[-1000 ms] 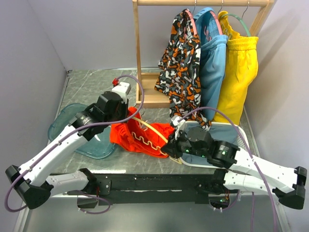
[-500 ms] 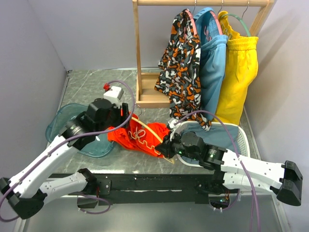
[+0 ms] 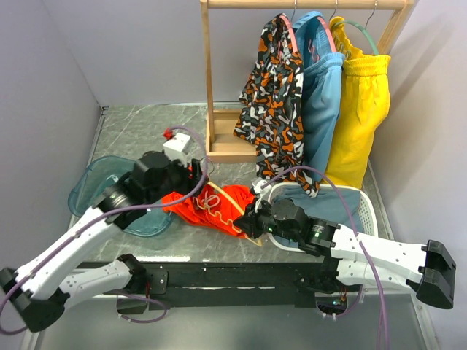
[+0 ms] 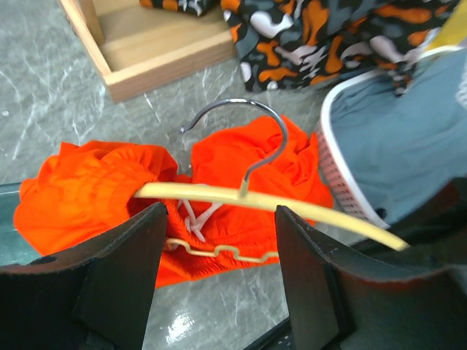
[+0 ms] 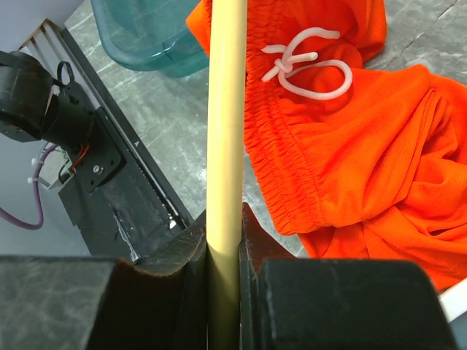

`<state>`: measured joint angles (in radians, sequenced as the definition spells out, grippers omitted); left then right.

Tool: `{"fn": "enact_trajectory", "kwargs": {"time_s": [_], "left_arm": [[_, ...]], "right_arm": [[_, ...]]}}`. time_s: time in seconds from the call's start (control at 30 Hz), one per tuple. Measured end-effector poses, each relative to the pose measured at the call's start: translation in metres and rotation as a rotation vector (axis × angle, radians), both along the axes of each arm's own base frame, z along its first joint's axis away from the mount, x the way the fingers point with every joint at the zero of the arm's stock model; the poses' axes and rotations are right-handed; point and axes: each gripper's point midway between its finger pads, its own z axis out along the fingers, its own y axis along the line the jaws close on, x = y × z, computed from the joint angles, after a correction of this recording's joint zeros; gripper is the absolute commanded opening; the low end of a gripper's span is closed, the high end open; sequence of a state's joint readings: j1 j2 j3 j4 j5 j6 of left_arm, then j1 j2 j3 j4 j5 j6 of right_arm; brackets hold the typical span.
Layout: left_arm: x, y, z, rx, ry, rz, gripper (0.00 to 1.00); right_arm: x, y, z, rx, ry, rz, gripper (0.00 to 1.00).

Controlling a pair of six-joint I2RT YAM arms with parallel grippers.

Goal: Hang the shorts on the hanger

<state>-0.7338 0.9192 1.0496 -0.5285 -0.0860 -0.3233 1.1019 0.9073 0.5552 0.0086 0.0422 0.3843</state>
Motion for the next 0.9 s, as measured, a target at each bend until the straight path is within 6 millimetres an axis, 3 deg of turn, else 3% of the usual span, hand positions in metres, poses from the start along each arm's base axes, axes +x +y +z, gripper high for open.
{"fn": "enact_trajectory", "kwargs": {"time_s": [0.2, 0.53, 0.77, 0.9], "left_arm": [[0.013, -0.008, -0.026, 0.064, 0.059, 0.03, 0.63], [0.01, 0.008, -0.013, 0.026, 0.041, 0.121, 0.65], [0.01, -0.012, -0.019, 0.047, 0.054, 0.077, 0.65], [0.012, -0.019, -0.03, 0.092, 0.064, 0.087, 0.58]], "right_arm": [[0.001, 0.0, 0.0, -0.001, -0.003, -0.004, 0.0], [0.0, 0.008, -0.002, -0.014, -0.02, -0.003, 0.0], [0.0, 0.016, 0.004, -0.027, -0.042, -0.003, 0.0], [0.0, 0.017, 0.002, -0.042, -0.055, -0.008, 0.0]]}}
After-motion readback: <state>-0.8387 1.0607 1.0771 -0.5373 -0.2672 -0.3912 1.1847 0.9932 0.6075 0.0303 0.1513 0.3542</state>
